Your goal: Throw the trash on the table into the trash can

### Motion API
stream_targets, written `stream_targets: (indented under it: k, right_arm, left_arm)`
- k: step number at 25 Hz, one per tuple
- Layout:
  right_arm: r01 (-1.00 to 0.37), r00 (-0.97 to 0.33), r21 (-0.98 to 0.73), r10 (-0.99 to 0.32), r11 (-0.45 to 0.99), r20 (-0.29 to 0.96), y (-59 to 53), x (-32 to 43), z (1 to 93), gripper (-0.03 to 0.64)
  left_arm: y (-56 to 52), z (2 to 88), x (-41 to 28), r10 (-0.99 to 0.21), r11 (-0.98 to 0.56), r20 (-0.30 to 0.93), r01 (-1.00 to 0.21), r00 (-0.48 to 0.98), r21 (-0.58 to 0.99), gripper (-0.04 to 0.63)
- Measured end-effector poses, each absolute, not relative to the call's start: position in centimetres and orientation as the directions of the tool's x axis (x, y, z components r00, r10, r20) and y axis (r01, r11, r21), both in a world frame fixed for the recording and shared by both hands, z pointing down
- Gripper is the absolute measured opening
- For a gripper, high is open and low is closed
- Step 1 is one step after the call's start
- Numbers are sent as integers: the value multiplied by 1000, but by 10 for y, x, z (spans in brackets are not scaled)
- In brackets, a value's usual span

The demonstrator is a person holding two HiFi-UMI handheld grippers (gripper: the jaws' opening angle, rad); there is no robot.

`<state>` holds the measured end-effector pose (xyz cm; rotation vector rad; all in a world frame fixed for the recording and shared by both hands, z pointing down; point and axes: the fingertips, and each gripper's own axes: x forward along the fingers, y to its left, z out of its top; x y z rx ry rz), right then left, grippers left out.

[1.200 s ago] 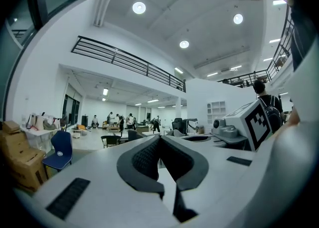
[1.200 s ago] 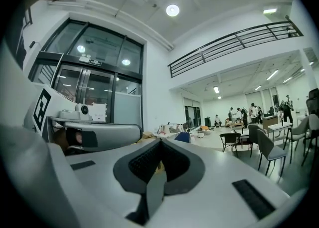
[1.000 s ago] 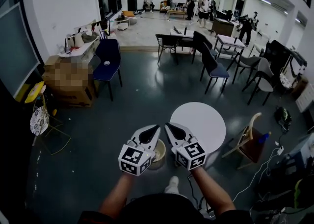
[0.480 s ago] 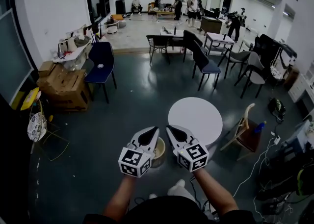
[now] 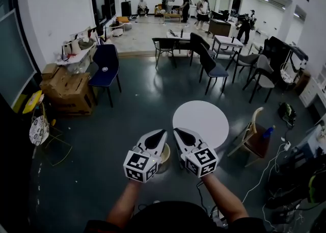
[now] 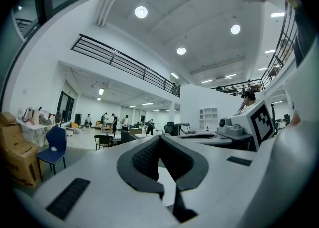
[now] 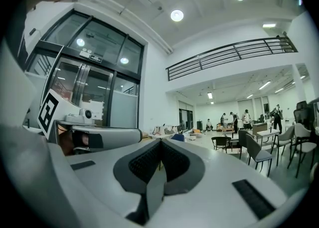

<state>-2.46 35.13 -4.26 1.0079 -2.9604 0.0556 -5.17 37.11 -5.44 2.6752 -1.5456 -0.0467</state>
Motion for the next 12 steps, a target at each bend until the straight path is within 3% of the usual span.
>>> stream_targets:
  k: [12]
  right_arm:
    - [-605, -796, -27, -606, 795, 4, 367, 34, -58, 18]
  left_arm:
    - [388, -67, 14, -865, -500, -7, -863, 501, 63, 8]
